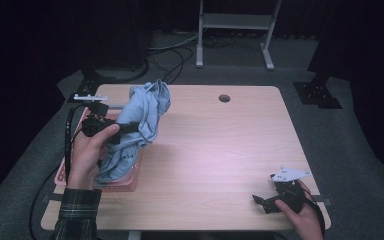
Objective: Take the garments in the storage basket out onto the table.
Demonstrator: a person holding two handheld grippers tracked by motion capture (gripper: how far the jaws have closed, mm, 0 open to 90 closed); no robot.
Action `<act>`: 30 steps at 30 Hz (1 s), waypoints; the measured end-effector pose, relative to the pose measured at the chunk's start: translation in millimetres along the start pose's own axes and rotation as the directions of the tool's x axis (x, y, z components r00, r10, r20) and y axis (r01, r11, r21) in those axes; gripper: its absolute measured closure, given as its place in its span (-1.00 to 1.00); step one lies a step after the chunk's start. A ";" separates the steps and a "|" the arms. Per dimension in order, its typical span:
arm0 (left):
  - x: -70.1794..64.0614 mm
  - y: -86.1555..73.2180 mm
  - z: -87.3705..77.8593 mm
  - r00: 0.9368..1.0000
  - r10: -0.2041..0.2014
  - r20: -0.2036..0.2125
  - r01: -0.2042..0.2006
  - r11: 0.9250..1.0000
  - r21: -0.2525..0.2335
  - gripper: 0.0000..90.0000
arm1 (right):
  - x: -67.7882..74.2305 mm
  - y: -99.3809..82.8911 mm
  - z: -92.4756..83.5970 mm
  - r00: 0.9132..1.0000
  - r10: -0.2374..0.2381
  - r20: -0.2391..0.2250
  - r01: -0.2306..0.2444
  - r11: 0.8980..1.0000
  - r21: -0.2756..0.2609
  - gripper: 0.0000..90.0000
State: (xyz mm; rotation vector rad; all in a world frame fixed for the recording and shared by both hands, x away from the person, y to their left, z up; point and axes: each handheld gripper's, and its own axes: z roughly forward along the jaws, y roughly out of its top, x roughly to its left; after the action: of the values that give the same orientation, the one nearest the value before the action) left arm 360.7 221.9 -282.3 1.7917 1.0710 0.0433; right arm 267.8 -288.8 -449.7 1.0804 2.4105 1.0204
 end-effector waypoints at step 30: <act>-40.2 20.6 44.3 0.992 0.088 0.087 -0.092 0.995 0.045 0.08 | 0.1 0.0 0.0 1.000 0.001 -0.001 -0.001 1.000 0.000 -1.00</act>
State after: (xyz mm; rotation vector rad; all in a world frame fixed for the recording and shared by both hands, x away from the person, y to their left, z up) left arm 370.5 160.3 -271.6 1.8690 0.9382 -0.0043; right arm 267.7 -288.7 -449.7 1.0814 2.4107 1.0210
